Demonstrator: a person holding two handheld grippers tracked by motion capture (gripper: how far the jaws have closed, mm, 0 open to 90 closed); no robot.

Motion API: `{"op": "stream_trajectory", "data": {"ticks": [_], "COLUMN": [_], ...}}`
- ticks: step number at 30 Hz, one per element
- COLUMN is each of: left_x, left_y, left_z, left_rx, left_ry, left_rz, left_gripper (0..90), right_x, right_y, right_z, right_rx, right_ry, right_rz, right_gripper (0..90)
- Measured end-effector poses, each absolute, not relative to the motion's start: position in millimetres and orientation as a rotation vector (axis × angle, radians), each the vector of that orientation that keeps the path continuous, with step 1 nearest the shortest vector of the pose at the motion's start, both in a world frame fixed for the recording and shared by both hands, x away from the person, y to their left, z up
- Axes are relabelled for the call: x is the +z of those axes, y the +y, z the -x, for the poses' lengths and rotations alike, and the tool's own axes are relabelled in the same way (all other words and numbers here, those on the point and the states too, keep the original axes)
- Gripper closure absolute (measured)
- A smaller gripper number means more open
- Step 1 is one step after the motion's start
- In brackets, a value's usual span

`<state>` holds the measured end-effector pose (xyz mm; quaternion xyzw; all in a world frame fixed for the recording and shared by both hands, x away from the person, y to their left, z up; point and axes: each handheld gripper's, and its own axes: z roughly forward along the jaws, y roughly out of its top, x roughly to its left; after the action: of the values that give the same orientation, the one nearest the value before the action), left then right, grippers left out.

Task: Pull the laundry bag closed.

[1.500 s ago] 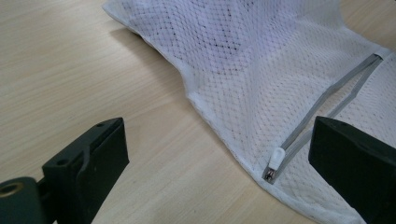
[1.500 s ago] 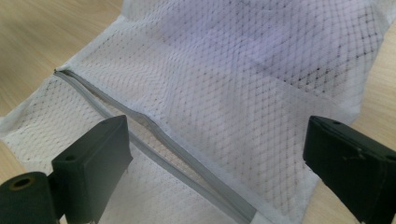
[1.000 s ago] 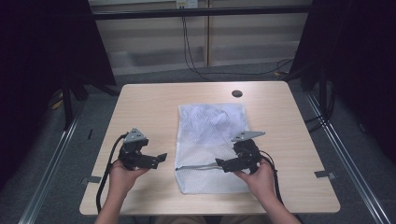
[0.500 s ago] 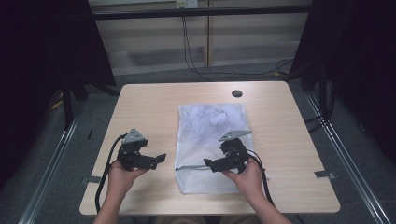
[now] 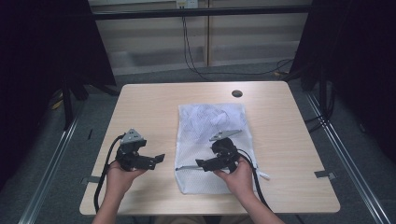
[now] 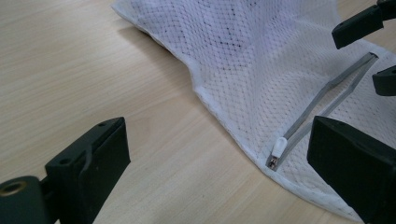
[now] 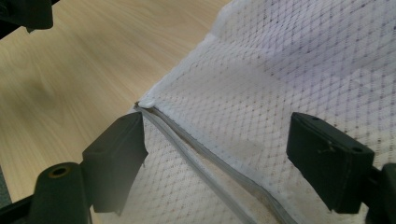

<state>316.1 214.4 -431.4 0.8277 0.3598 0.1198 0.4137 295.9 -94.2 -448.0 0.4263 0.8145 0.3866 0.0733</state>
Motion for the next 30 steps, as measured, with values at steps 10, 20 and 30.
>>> {"op": "stream_trajectory", "data": {"ticks": [10,20,30], "left_x": [-432,-432,-433], "left_y": [213,216,215], "left_z": [-316,-316,-317], "left_rx": [0.298,0.308,0.300], "left_ry": [0.900,0.907,0.908], "left_rz": [-2.087,-2.091,-2.092], "left_gripper": [6.0,5.9,5.9], "right_x": [-452,-455,-455], "right_y": [-85,-77,-68], "right_z": [-299,-302,-307], "right_rx": [1.184,1.192,1.239], "right_ry": [2.495,2.531,2.551], "right_rz": [-1.284,-1.295,-1.315], "right_gripper": [24.2,26.4,29.0]}}
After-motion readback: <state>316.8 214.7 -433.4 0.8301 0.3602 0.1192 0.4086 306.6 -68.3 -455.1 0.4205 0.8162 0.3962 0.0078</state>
